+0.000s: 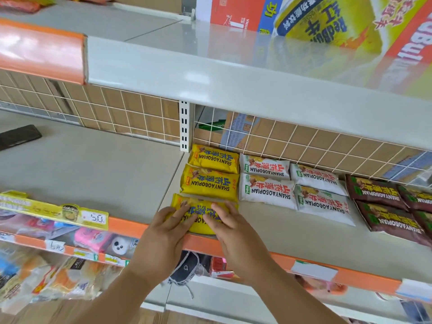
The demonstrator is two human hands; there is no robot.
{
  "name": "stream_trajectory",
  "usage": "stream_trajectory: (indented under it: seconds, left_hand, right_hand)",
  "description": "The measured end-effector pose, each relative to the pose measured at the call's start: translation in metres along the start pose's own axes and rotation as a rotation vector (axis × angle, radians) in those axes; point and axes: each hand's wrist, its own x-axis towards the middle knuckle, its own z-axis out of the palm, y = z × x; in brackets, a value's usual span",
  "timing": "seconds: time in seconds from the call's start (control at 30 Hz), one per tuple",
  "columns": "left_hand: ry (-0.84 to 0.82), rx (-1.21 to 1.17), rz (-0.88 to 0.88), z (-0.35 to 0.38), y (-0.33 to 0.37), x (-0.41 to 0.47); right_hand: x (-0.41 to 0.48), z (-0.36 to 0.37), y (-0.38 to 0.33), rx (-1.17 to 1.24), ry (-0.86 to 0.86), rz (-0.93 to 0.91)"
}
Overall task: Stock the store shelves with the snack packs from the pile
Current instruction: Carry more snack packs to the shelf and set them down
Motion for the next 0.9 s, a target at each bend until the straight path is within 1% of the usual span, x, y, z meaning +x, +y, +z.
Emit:
stream_trajectory:
  seconds: [0.17,0.3,0.37,0.43,0.53,0.7,0.9]
  left_hand:
    - [0.022,-0.047,-0.014,0.004,-0.002,0.015]
    - [0.017,-0.049,-0.009,0.005,0.001,0.010]
    - [-0.029,0.000,-0.005,0.004,0.003,0.008]
    - [-0.087,0.102,-0.018,0.003,0.008,0.008]
    - [-0.140,0.198,-0.040,0.003,0.011,0.003]
    - [-0.163,0.241,-0.051,0.004,0.011,-0.006]
    - [-0.212,0.239,-0.118,-0.003,0.020,0.000]
  right_hand:
    - [0.007,0.004,0.002,0.021,0.102,0.035]
    - [0.007,0.006,0.003,-0.027,0.122,0.021]
    - [0.007,0.004,0.002,-0.039,0.076,0.050]
    - [0.005,0.001,0.002,-0.047,-0.020,0.077]
    - [0.002,-0.001,0.005,-0.063,-0.113,0.071]
    - [-0.001,-0.006,0.003,-0.084,-0.159,0.059]
    - [0.005,-0.024,0.001,-0.068,-0.267,0.081]
